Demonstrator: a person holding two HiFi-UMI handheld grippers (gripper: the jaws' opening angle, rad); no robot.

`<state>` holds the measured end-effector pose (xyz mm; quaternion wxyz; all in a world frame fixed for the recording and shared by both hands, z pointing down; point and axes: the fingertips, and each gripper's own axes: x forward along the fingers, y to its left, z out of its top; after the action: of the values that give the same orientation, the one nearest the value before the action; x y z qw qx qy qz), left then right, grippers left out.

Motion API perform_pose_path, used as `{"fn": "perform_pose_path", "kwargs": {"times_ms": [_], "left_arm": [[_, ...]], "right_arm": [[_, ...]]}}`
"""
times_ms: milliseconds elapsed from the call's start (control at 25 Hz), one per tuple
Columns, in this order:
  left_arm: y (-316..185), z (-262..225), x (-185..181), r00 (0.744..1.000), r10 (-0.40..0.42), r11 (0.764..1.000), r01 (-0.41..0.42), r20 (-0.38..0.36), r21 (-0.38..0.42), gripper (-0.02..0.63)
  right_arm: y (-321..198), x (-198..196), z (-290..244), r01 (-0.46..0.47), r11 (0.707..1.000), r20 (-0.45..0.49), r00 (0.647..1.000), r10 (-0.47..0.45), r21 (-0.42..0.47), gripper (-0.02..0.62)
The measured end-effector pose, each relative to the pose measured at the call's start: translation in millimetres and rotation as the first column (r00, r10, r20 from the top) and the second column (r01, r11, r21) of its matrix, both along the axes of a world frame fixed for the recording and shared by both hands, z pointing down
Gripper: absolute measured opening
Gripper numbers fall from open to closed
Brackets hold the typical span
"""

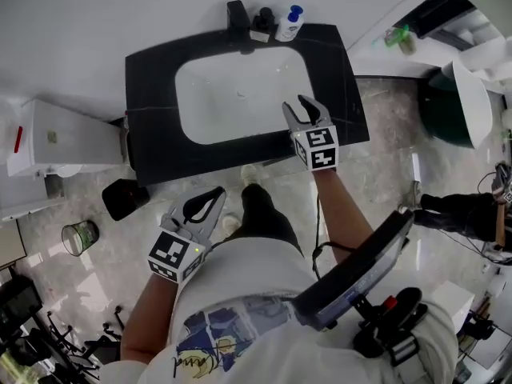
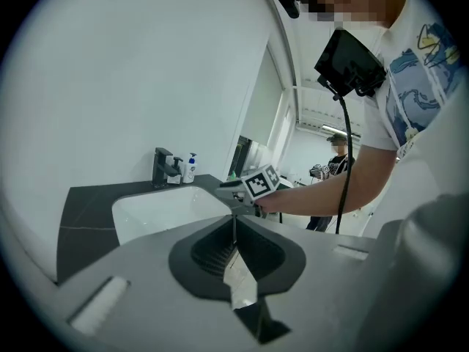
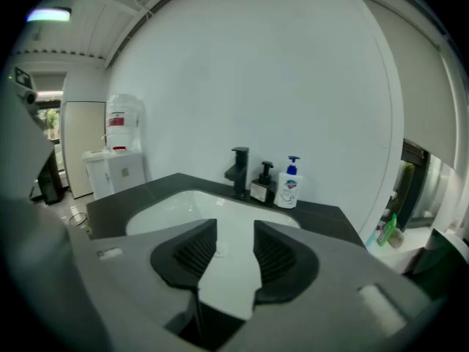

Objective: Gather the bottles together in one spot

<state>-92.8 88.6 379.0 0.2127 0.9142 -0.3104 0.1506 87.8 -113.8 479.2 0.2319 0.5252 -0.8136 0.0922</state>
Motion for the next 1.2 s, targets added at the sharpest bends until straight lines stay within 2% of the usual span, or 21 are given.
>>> {"fn": "perform_pose_path", "kwargs": {"times_ms": [120,160,320,480,760,960,1200], "left_arm": [[28.3,-1.0,-12.9,1.0,0.0,1.0,-0.001,0.006,0.016,0.006],[37.3,-0.6,-16.7,1.0,0.001,1.0,-0.002,0.01,0.02,0.003],[73.0,0.6,-23.4,1.0,0.021,1.0,-0.021,0.008,0.017,0.003],[108.8,4.8,-20.0,0.998,0.057,0.998,-0.057,0.021,0.014,0.003],[153.5,8.7,-17.2,0.999,0.018,1.0,-0.018,0.029,0.01,0.003],[174.9,0.9,20.7,0.997,0.057,0.998,-0.058,0.054,0.021,0.003],[216.4,-5.7,91.9,0.994,0.098,0.995,-0.099,0.045,0.013,0.003]], "right_arm": [[70.8,-23.4,-6.3,0.053,0.998,0.002,0.999,-0.053,-0.044,0.028],[93.6,-30.3,-8.1,0.07,0.996,0.012,0.998,-0.069,-0.063,0.001],[173.6,-52.6,-23.2,0.148,0.983,0.048,0.988,-0.144,-0.11,0.0],[238.1,-64.0,-37.5,0.218,0.968,0.045,0.976,-0.214,-0.124,0.0],[303.7,-72.0,-69.8,0.309,0.947,0.067,0.95,-0.304,-0.083,0.0],[336.3,-53.7,-104.2,0.342,0.94,0.096,0.936,-0.338,-0.021,0.0],[385.0,-12.4,-119.5,0.375,0.927,0.103,0.921,-0.375,0.019,0.0]]}}
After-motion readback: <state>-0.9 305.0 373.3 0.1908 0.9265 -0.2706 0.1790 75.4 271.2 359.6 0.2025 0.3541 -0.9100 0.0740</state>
